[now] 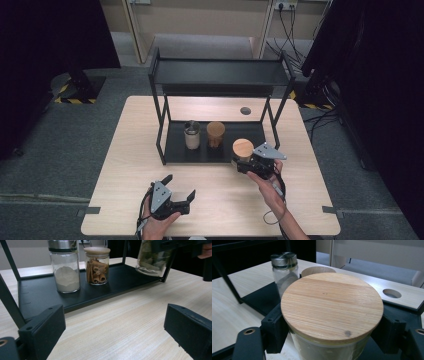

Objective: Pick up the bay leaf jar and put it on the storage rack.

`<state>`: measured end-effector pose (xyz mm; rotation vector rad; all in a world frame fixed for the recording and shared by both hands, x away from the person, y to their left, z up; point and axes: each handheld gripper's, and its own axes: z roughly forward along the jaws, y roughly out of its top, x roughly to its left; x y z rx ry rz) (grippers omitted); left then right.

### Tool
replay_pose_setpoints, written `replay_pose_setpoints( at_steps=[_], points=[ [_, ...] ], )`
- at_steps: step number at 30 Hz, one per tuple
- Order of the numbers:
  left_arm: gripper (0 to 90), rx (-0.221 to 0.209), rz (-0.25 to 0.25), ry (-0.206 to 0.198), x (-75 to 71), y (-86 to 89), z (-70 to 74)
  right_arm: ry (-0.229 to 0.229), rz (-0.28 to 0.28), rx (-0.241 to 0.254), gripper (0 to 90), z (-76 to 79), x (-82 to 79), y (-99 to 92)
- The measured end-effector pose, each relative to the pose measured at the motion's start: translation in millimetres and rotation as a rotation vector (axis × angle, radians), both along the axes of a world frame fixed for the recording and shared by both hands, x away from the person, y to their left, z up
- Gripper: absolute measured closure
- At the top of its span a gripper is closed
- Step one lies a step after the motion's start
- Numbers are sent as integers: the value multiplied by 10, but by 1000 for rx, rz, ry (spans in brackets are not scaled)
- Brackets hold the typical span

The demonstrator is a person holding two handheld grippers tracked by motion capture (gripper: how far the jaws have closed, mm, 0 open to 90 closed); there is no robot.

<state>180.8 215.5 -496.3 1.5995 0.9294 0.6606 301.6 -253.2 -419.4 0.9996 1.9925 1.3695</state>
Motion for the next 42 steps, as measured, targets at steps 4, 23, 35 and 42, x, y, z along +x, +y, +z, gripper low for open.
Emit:
replay_pose_setpoints(
  at_steps=[4,23,35,42],
  points=[
    [29,-1,1,1,-3,1,-1,4,-19,-1,251,16,95,56],
    [30,0,-5,3,6,-1,-1,21,-83,-32,252,-39,514,249],
    [30,0,-5,3,4,0,-2,57,-118,-26,252,-114,725,336],
    [30,-4,-1,5,4,8,-3,72,-132,-33,252,-168,804,364]
  ],
)
